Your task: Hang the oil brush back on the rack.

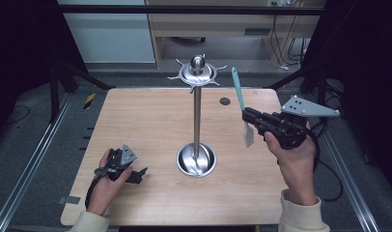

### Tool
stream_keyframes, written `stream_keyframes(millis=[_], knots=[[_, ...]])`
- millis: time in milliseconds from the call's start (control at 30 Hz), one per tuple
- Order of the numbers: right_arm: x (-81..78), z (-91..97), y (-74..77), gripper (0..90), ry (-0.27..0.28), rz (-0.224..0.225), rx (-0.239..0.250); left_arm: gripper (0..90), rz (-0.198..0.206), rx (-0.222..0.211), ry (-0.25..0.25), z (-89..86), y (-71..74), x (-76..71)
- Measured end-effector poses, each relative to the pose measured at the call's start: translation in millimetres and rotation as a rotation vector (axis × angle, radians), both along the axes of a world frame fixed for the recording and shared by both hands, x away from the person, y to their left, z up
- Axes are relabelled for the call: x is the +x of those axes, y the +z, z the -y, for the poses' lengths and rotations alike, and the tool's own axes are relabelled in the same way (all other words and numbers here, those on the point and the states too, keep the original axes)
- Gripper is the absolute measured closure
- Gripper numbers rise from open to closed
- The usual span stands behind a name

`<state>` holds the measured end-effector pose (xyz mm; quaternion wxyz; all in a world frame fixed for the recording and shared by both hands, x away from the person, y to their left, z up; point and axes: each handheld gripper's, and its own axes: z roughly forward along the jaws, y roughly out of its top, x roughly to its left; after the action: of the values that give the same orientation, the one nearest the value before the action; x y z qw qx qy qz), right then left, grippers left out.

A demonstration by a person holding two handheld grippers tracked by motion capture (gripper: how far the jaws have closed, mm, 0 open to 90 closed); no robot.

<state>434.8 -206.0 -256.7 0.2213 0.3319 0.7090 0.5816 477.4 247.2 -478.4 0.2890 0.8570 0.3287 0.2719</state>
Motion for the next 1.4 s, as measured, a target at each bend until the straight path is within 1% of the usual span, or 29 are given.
stream_keyframes(millis=[67, 100, 167, 200, 233, 300, 333, 367, 400, 433, 467, 533, 567, 767, 800, 900, 933, 1300, 1400], knots=[[-3.7, -0.1, 0.1, 82.6, -0.001, 0.004, 0.002, 3.0, 0.000, -0.002, 0.001, -0.3, -0.1, 0.2], [-5.6, -0.1, 0.0, 82.6, 0.003, 0.008, -0.004, 3.0, 0.009, 0.000, -0.004, -0.5, 0.0, 0.8], [-8.7, -0.7, -0.8, 82.6, 0.007, 0.018, -0.012, 3.0, 0.010, 0.003, -0.005, -0.4, 0.1, 0.7], [-10.1, -1.0, -1.4, 82.6, 0.011, 0.018, -0.017, 3.0, 0.000, 0.000, 0.000, -0.2, 0.0, 0.0], [-11.3, -1.4, -2.0, 82.6, 0.015, 0.019, -0.019, 3.0, 0.001, -0.001, 0.000, -0.1, 0.0, 0.0], [-13.0, -1.6, -2.6, 82.6, 0.031, 0.041, -0.018, 3.0, 0.000, 0.000, 0.000, -0.2, 0.0, 0.0], [-13.8, -2.1, -2.7, 82.6, 0.041, 0.043, -0.014, 3.0, 0.000, -0.001, 0.001, -0.2, -0.1, 0.1], [-14.3, -2.8, -2.7, 82.6, 0.048, 0.048, -0.012, 3.0, 0.009, 0.003, -0.004, -0.4, 0.1, 0.6], [-14.6, -3.5, -2.7, 82.6, 0.056, 0.046, -0.015, 3.0, 0.000, -0.001, 0.001, -0.3, -0.1, 0.0], [-15.1, -4.5, -3.1, 82.6, 0.060, 0.042, -0.014, 3.0, 0.001, -0.001, 0.000, -0.3, 0.1, -0.1], [-15.2, -5.0, -3.7, 82.6, 0.066, 0.044, -0.016, 3.0, 0.011, 0.002, -0.005, -0.5, 0.4, 0.4], [-15.5, -6.6, -4.7, 82.6, 0.070, 0.044, -0.023, 3.0, 0.010, 0.002, -0.005, -0.4, 0.3, 0.4], [-15.3, -6.7, -5.0, 82.6, 0.074, 0.046, -0.024, 3.0, 0.000, 0.001, -0.001, -0.3, 0.0, 0.0], [-17.2, -6.2, -4.2, 82.6, 0.087, 0.056, -0.019, 3.0, -0.001, -0.001, 0.000, -0.5, -0.1, 0.2], [-17.4, -6.0, -4.0, 82.6, 0.090, 0.058, -0.024, 3.0, 0.008, 0.003, -0.006, -0.7, 0.0, 0.7], [-18.1, -5.9, -3.9, 82.6, 0.093, 0.055, -0.029, 3.0, -0.001, 0.000, -0.001, -0.4, -0.1, 0.1], [-18.2, -5.9, -3.9, 82.6, 0.093, 0.054, -0.030, 3.0, 0.008, 0.004, -0.006, -0.5, 0.1, 0.6], [-18.5, -7.6, -4.5, 82.5, 0.113, 0.049, -0.053, 3.0, 0.005, 0.005, -0.010, 0.0, -0.3, 0.7], [-18.3, -7.8, -4.7, 82.6, 0.111, 0.044, -0.061, 3.0, 0.004, 0.006, -0.010, 0.1, -0.3, 0.7]])
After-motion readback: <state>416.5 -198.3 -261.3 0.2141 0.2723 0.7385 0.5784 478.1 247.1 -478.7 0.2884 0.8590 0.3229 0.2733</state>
